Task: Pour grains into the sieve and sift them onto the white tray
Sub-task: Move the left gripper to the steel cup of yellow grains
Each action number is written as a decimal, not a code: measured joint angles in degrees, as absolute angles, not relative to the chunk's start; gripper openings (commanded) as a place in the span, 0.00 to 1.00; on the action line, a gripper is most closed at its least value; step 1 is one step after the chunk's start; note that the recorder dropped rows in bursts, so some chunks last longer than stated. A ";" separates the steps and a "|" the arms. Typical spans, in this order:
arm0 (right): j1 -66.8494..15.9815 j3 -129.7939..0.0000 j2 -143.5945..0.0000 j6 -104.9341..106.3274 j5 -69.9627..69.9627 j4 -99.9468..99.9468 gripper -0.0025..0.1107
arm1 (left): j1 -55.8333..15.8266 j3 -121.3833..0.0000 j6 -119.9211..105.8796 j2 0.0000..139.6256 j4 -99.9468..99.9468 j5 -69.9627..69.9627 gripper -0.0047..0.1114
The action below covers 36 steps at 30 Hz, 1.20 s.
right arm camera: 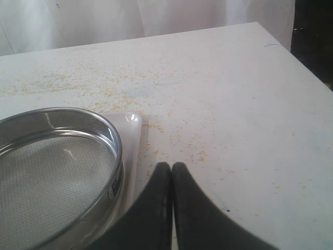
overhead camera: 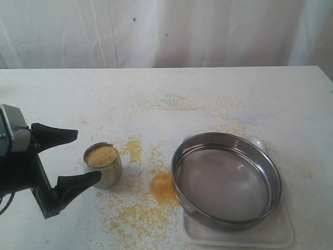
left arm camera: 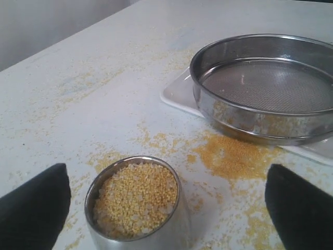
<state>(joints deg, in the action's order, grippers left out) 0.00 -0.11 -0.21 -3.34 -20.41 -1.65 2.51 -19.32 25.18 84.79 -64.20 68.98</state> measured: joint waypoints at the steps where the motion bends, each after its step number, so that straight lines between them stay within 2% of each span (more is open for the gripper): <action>1: 0.00 -0.11 -0.21 -3.34 -20.41 -1.65 0.02 | 2.51 -19.32 25.18 84.79 -64.20 69.11 0.94; 6: 0.00 -0.11 -0.21 -3.34 -20.41 -1.65 0.02 | 2.42 -19.32 24.93 84.79 -63.26 69.21 0.94; 12: 0.00 -0.11 -0.21 -3.34 -20.41 -1.65 0.02 | 2.42 -20.56 13.99 85.46 -58.65 65.80 0.94; 29: 0.00 -0.11 -0.21 -3.43 -20.41 -1.65 0.02 | 1.92 -31.41 20.29 100.50 -65.86 69.44 0.94; 36: 0.00 -0.11 -0.21 -3.43 -20.41 -1.65 0.02 | -0.39 -35.24 20.38 104.91 -66.60 69.44 0.94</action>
